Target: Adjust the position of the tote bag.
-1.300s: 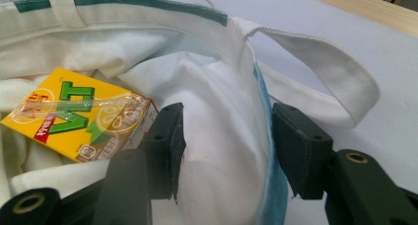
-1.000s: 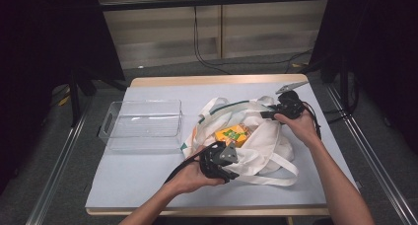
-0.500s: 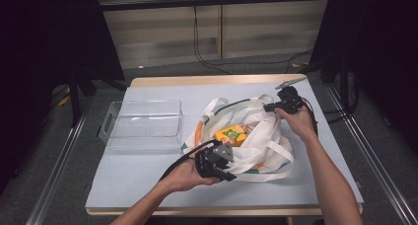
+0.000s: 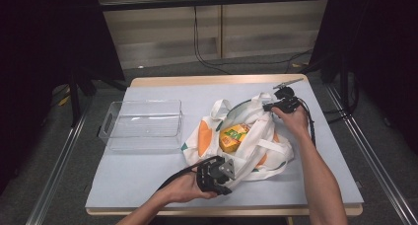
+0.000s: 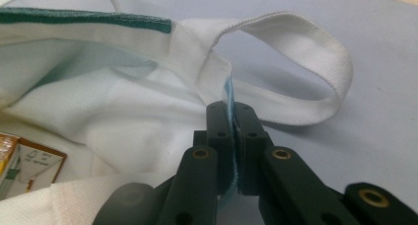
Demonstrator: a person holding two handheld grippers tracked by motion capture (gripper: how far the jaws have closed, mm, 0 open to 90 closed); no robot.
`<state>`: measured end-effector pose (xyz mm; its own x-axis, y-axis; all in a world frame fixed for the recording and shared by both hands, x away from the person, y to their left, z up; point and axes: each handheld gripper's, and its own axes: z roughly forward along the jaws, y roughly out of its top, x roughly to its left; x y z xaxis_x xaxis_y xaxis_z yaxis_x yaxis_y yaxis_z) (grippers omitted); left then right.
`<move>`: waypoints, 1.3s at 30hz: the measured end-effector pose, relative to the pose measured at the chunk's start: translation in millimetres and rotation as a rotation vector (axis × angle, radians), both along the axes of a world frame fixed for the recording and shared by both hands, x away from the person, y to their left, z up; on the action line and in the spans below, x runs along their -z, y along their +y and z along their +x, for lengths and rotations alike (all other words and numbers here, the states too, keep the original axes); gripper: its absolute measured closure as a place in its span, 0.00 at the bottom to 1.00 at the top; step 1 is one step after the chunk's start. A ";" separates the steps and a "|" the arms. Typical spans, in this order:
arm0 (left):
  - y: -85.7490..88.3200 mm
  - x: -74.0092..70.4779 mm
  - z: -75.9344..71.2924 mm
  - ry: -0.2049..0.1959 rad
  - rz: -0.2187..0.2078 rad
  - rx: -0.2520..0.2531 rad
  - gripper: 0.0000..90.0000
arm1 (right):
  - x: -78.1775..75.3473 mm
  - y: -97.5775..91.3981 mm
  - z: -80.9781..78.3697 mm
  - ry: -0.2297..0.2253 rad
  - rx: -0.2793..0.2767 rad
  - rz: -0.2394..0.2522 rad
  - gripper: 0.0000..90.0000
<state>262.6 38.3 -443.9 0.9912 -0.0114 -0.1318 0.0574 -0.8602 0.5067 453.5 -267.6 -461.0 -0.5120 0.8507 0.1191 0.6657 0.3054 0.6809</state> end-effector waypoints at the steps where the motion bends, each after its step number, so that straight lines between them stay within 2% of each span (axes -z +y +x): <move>1: 0.1 0.8 0.6 0.003 0.013 0.007 0.94 | 0.4 0.4 0.6 0.004 0.000 -0.001 0.97; 2: -0.5 1.8 -0.8 -0.001 0.018 0.001 0.94 | 0.8 0.5 1.3 0.009 0.000 -0.005 0.97; 3: -2.1 1.8 -3.5 -0.025 0.027 0.009 0.94 | 2.1 1.2 2.0 0.013 -0.007 -0.004 0.97; 6: -0.9 -0.1 -1.7 -0.007 0.022 0.004 0.94 | 2.2 4.0 0.4 0.011 0.004 -0.032 0.97; 9: 2.9 -4.5 4.5 0.022 -0.016 -0.007 0.89 | -1.2 8.5 -2.9 0.001 0.002 -0.062 0.95; 10: 4.0 -6.9 5.4 -0.008 -0.032 -0.017 0.84 | -3.0 8.3 -4.3 -0.009 -0.014 -0.057 0.93; 11: 5.6 -9.7 7.4 -0.007 -0.054 -0.032 0.78 | -5.2 7.7 -6.3 -0.023 -0.022 -0.050 0.89; 12: 7.7 -12.2 8.8 -0.005 -0.072 -0.035 0.72 | -11.3 4.3 -11.9 -0.039 -0.035 -0.018 0.85; 13: 9.7 -14.8 10.4 0.011 -0.077 -0.026 0.72 | -11.3 4.3 -11.9 -0.039 -0.035 -0.018 0.85; 14: 12.3 -17.8 9.9 -0.021 -0.090 -0.063 0.69 | -13.9 2.9 -14.3 -0.048 -0.042 -0.024 0.84; 15: 14.8 -20.3 10.8 -0.014 -0.107 -0.070 0.66 | -18.8 0.4 -19.0 -0.067 -0.036 -0.023 0.79; 16: 17.8 -24.3 12.2 -0.005 -0.110 -0.073 0.64 | -23.2 -3.7 -22.8 -0.081 -0.034 0.000 0.77; 17: 20.4 -26.9 13.0 -0.006 -0.133 -0.091 0.59 | -27.3 -7.7 -27.0 -0.095 -0.038 0.027 0.76; 19: 24.7 -31.8 14.3 -0.013 -0.164 -0.110 0.55 | -33.8 -12.6 -36.4 -0.112 -0.035 0.040 0.74; 21: 27.2 -36.9 15.5 -0.021 -0.167 -0.122 0.50 | -38.9 -13.0 -47.1 -0.122 -0.067 0.041 0.71; 22: 27.9 -38.6 15.5 -0.024 -0.173 -0.130 0.48 | -42.1 -11.4 -56.5 -0.141 -0.087 0.049 0.70; 23: 28.3 -40.6 16.3 -0.025 -0.184 -0.133 0.48 | -42.1 -11.4 -56.5 -0.141 -0.087 0.049 0.70; 25: 29.1 -47.2 15.8 -0.037 -0.181 -0.153 0.44 | -45.0 -8.4 -65.8 -0.152 -0.121 0.055 0.69; 28: 31.7 -55.7 16.7 -0.052 -0.213 -0.168 0.40 | -49.0 -1.5 -78.4 -0.162 -0.159 0.033 0.67; 30: 36.1 -62.4 20.4 -0.062 -0.223 -0.175 0.41 | -51.3 3.0 -86.6 -0.167 -0.183 0.030 0.67; 32: 42.3 -67.0 27.0 -0.078 -0.217 -0.208 0.44 | -53.7 7.6 -94.4 -0.178 -0.215 0.035 0.67; 34: 49.6 -70.5 36.4 -0.090 -0.211 -0.228 0.54 | -55.9 11.3 -100.7 -0.180 -0.250 0.035 0.67; 37: 57.4 -71.7 54.6 -0.093 -0.181 -0.309 0.62 | -56.3 15.4 -106.6 -0.163 -0.283 0.030 0.68; 39: 59.5 -72.4 64.4 -0.095 -0.174 -0.340 0.60 | -56.0 19.0 -111.3 -0.148 -0.307 0.011 0.68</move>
